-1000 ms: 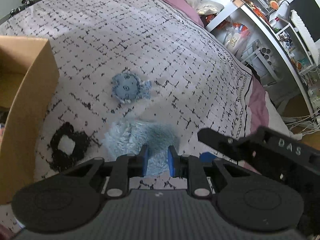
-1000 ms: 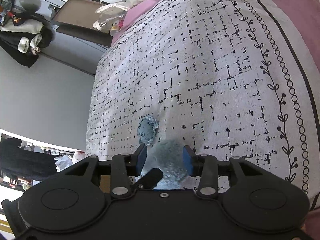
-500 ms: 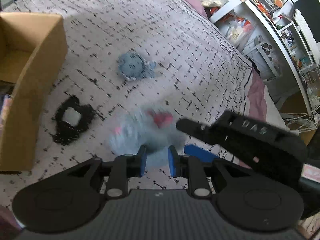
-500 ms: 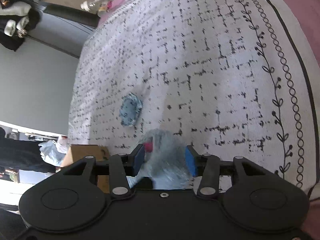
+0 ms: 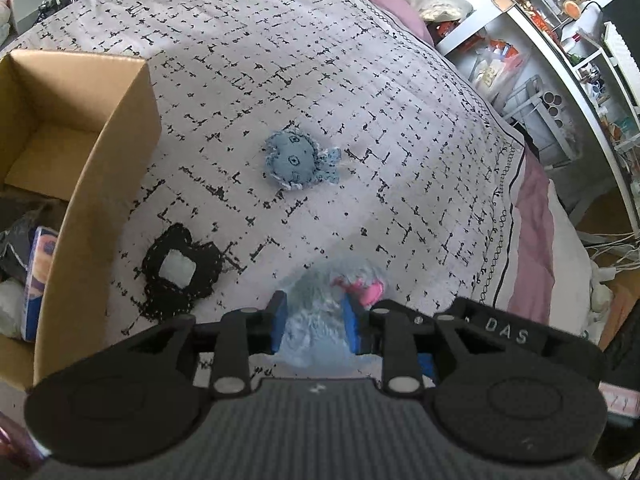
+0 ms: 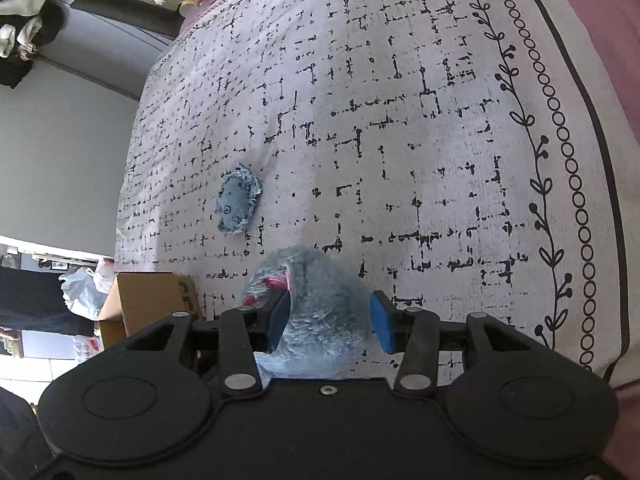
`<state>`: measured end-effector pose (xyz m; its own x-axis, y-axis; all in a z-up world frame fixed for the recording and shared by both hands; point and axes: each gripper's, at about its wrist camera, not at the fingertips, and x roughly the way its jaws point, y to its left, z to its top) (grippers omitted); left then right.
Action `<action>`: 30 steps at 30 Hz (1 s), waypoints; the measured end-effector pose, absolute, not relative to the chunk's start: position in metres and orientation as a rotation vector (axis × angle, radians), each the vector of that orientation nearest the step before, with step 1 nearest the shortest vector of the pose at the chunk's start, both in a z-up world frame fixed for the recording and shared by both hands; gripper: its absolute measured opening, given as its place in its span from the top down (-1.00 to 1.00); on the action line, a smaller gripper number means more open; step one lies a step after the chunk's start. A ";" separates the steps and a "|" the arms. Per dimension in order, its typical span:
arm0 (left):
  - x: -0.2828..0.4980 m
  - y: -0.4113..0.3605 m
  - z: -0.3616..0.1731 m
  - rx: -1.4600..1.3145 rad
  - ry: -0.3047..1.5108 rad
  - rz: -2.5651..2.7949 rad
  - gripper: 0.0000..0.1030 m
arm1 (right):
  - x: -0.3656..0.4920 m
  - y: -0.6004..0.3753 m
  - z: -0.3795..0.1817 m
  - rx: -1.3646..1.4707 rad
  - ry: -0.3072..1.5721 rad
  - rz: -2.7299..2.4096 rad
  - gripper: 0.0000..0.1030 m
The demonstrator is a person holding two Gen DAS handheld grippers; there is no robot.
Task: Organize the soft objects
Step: 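Lift the light-blue plush toy with both tools and carry it over the cardboard box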
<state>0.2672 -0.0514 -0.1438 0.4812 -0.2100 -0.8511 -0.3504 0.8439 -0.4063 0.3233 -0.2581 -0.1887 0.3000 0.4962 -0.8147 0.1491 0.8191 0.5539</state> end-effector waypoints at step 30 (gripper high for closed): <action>0.258 -0.030 -0.133 -0.689 1.010 0.053 0.38 | 0.306 -0.247 -0.155 0.617 1.162 0.264 0.47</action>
